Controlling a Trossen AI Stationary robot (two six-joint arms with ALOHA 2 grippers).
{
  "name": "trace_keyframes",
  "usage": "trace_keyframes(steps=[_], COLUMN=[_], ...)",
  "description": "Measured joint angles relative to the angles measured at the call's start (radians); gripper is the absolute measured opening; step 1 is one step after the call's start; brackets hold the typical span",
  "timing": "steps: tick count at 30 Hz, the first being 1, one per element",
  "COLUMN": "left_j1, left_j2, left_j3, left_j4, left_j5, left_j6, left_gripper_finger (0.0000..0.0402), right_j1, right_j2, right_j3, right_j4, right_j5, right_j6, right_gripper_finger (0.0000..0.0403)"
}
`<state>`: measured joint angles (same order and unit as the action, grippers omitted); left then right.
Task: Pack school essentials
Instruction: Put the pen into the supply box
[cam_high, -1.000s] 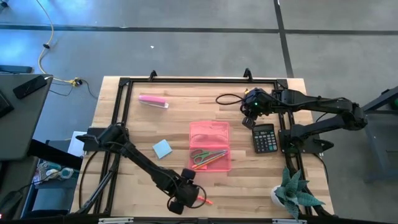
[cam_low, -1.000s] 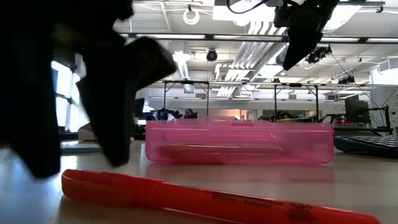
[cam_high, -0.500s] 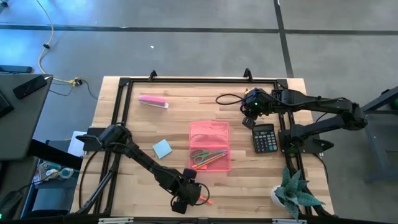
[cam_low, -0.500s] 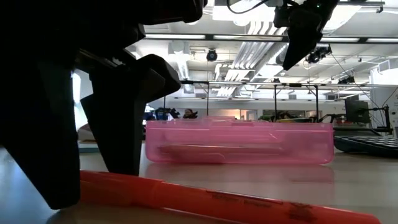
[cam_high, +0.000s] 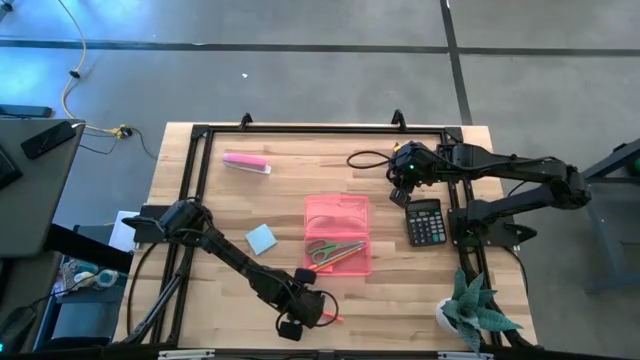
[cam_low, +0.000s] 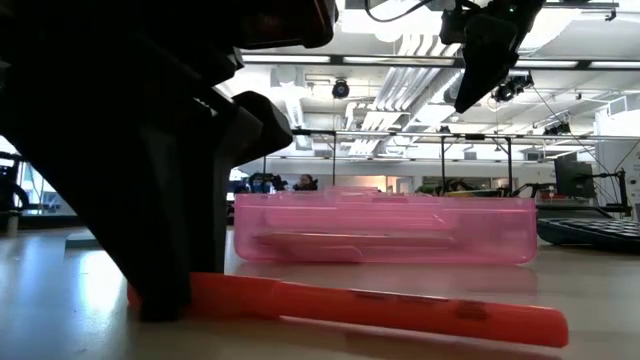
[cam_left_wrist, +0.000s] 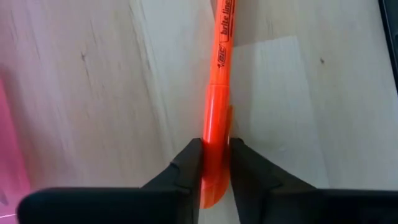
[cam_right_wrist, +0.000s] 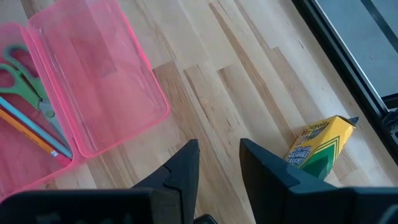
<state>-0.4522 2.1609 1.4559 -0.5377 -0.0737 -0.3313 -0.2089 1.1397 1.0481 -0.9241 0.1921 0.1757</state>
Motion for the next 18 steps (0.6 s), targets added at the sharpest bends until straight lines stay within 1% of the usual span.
trace_keyframes(steps=[3, 10, 18], left_j1=[0.000, -0.001, 0.010], left_j2=[0.000, -0.010, -0.082], left_j3=[0.000, -0.003, -0.009], left_j4=[0.001, 0.006, 0.002], left_j5=[0.001, -0.020, -0.070], left_j6=[0.001, 0.002, 0.033], left_gripper_finger=[0.0047, 0.0058, 0.0056], right_j1=[0.000, 0.000, 0.000], right_j2=[0.000, 0.000, 0.000], right_j3=[0.000, 0.000, 0.000], right_j4=[0.000, -0.014, -0.037], right_j5=[0.000, 0.000, -0.010], right_j6=[0.000, 0.009, 0.035], right_gripper_finger=[0.0107, 0.0107, 0.0107])
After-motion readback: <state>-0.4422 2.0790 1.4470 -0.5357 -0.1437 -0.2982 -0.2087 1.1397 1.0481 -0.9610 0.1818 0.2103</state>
